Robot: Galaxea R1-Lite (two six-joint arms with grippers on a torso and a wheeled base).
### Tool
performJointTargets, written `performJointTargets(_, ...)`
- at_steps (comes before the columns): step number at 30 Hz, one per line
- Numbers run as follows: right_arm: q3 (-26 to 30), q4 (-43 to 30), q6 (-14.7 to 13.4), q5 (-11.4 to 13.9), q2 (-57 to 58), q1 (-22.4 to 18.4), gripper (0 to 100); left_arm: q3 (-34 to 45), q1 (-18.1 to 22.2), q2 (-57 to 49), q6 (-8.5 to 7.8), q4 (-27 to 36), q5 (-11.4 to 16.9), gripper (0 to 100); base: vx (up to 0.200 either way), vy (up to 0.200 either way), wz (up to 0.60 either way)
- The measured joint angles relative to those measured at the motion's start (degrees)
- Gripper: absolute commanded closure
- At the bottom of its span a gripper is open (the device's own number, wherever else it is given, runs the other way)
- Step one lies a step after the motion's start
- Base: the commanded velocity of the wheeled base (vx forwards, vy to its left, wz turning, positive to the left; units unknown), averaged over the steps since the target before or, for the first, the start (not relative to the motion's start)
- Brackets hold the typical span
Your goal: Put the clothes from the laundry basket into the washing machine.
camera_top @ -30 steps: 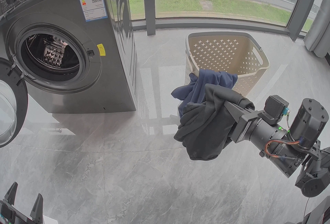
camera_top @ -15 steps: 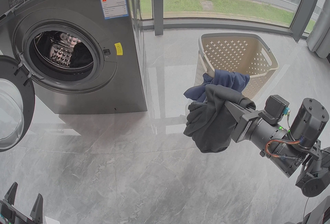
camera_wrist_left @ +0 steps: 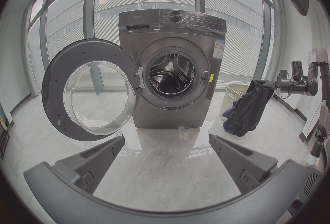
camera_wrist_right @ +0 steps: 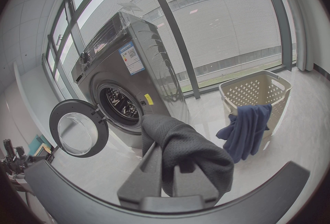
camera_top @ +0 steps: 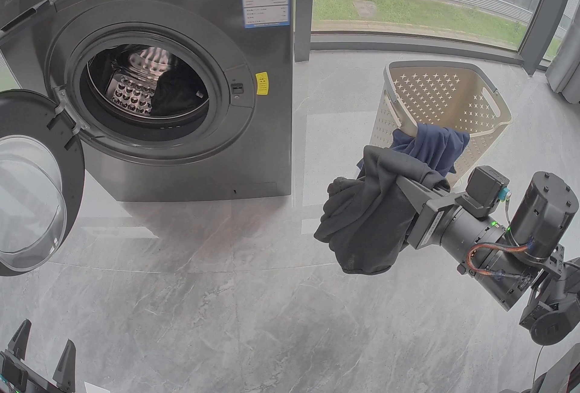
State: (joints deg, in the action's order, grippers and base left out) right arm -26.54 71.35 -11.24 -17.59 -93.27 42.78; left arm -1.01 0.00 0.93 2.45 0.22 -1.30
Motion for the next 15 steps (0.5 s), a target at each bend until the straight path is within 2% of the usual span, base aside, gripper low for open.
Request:
performJointTargets(3, 0.0, 0.0, 0.0, 0.0, 0.0, 0.0, 100, 0.0, 0.0, 0.0, 0.00, 0.0, 0.0, 0, 0.000, 0.200, 0.00)
performJointTargets(15, 0.0, 0.0, 0.0, 0.1, 0.0, 0.0, 100, 0.0, 0.0, 0.0, 0.00, 0.0, 0.0, 0, 0.000, 0.000, 0.00)
